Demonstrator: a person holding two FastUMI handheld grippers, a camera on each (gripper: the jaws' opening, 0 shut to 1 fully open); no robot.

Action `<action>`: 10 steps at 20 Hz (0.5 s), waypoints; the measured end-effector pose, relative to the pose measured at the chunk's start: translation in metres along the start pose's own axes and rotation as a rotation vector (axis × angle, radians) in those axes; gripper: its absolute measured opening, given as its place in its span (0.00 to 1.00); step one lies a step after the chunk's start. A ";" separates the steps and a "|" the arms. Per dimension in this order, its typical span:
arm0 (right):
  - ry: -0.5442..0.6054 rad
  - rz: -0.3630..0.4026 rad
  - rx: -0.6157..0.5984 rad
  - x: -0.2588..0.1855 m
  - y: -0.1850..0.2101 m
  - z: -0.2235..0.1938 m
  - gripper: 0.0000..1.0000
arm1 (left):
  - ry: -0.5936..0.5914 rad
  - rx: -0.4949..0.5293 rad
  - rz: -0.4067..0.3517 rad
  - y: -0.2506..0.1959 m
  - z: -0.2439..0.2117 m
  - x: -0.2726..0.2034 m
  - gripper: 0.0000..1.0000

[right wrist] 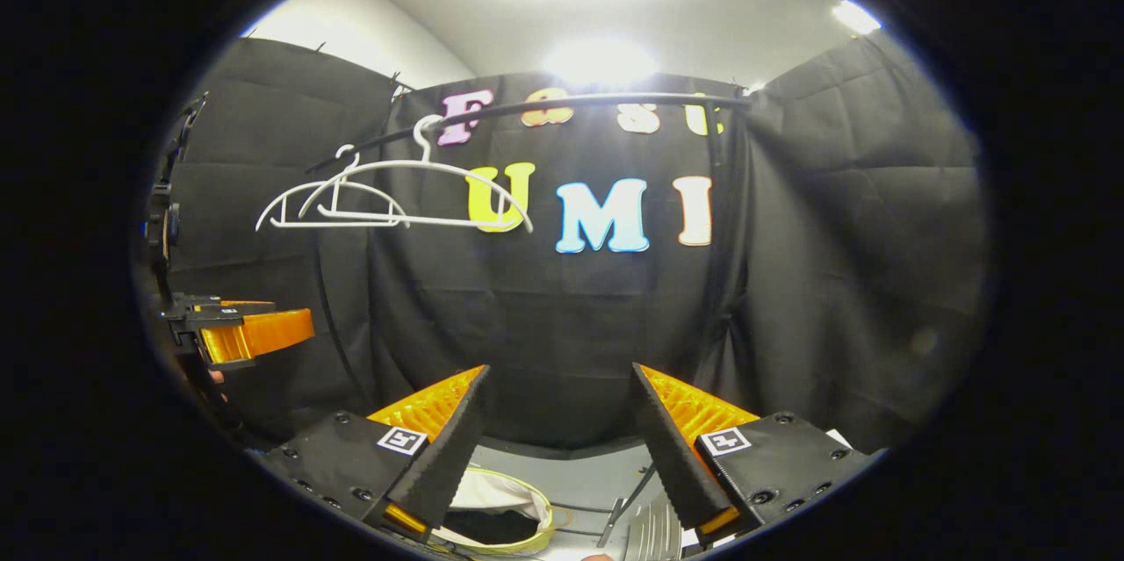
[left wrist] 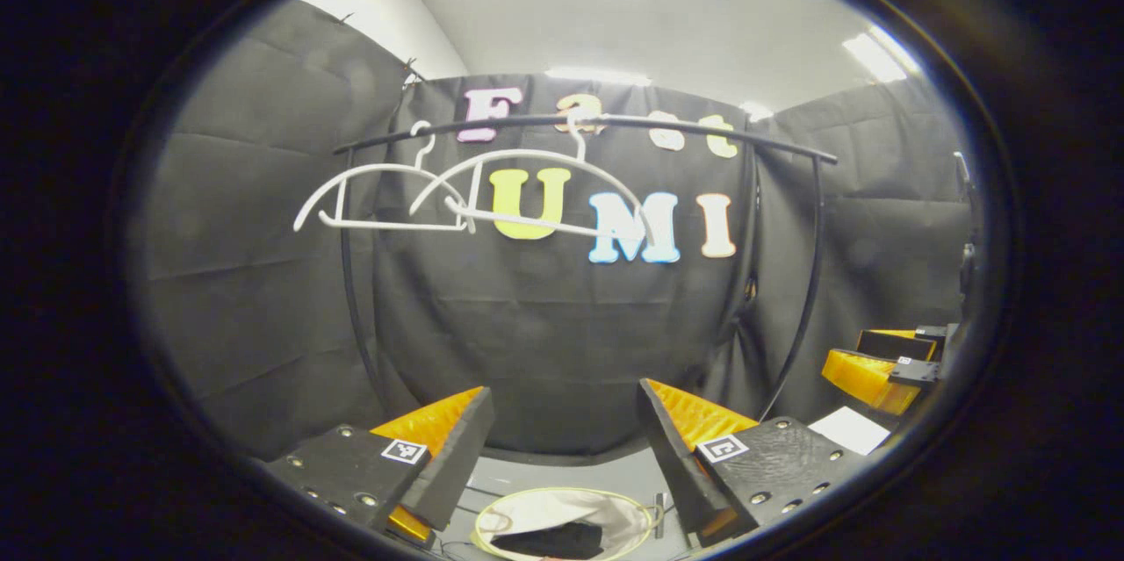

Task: Grasp the clothes on the hanger with both hands and then place them into the laundry hamper below.

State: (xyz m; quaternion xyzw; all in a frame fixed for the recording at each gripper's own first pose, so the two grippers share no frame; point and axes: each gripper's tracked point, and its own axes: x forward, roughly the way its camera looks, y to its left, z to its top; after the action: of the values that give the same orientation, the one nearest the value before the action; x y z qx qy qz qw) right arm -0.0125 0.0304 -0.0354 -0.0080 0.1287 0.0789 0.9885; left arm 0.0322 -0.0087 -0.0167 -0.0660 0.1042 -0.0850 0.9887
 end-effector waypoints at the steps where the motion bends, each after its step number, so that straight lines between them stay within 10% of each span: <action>1: -0.016 -0.011 0.006 -0.006 -0.010 0.007 0.97 | -0.014 0.003 -0.002 -0.005 0.006 -0.009 0.95; 10: -0.121 -0.096 0.042 -0.051 -0.071 0.043 0.97 | -0.107 0.063 0.069 -0.006 0.038 -0.053 0.95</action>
State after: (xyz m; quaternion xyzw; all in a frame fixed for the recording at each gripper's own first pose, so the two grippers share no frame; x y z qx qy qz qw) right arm -0.0393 -0.0465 0.0193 0.0113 0.0699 0.0290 0.9971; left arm -0.0115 -0.0009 0.0315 -0.0356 0.0504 -0.0506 0.9968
